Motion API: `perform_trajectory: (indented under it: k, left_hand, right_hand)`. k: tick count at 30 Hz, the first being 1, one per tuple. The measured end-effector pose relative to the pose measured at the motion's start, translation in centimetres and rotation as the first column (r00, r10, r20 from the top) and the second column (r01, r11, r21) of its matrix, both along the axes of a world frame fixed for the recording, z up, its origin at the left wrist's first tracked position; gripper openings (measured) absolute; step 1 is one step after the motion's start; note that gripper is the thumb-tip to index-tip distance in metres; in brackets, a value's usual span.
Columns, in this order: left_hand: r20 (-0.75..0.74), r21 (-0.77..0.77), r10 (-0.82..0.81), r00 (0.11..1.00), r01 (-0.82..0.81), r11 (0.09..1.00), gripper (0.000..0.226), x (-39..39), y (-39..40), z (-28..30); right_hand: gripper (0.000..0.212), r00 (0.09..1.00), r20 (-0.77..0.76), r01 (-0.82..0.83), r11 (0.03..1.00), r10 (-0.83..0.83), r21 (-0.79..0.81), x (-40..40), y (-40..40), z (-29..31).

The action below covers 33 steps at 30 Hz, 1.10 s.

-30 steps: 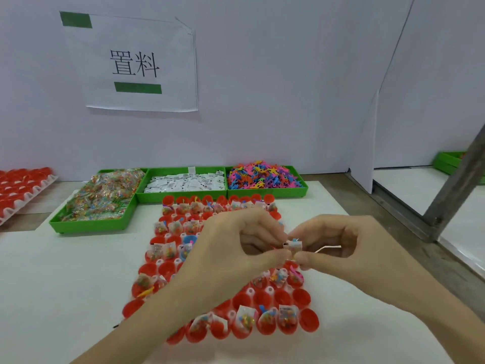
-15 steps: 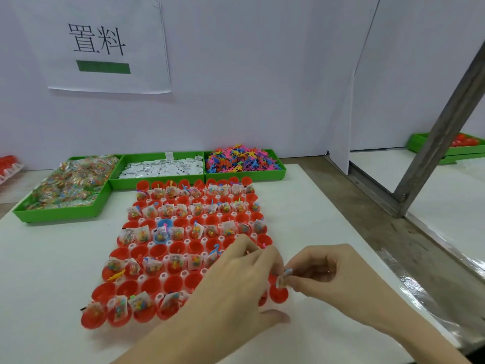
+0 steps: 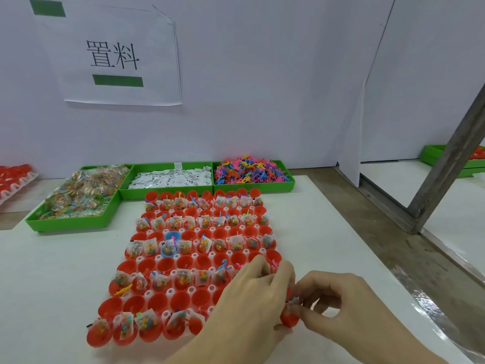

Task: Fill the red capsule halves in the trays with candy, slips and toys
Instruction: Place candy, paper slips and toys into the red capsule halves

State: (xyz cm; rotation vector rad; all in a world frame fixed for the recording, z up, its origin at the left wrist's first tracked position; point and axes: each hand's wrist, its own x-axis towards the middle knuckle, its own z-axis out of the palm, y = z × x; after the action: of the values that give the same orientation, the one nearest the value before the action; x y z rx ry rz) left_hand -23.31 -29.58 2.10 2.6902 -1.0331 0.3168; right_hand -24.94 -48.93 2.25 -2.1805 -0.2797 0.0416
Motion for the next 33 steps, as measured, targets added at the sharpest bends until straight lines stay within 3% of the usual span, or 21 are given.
perform_trajectory:
  k: [12,17,20,33]
  left_hand:
    - [-0.068,-0.001,0.044,0.997,-0.044,0.999,0.082,0.0,-0.4,0.5]
    - [-0.133,-0.082,0.067,0.989,-0.078,0.994,0.057,0.1,-0.4,-0.4]
    - [-0.128,-0.103,0.07,0.989,-0.083,0.991,0.056,0.1,-0.6,-0.4]
    - [-0.12,-0.105,0.072,0.99,-0.085,0.991,0.061,0.5,-0.5,-0.3]
  right_hand:
    - [0.018,0.986,0.133,-0.063,0.958,0.103,-0.279,-0.2,0.7,0.6]
    - [0.017,0.978,0.141,-0.091,0.919,0.156,-0.384,-0.3,0.9,0.7]
    - [0.022,0.976,0.123,-0.109,0.889,0.181,-0.445,-0.3,1.3,0.9]
    - [0.017,0.99,0.016,-0.121,0.908,0.139,-0.401,-0.2,1.5,1.3]
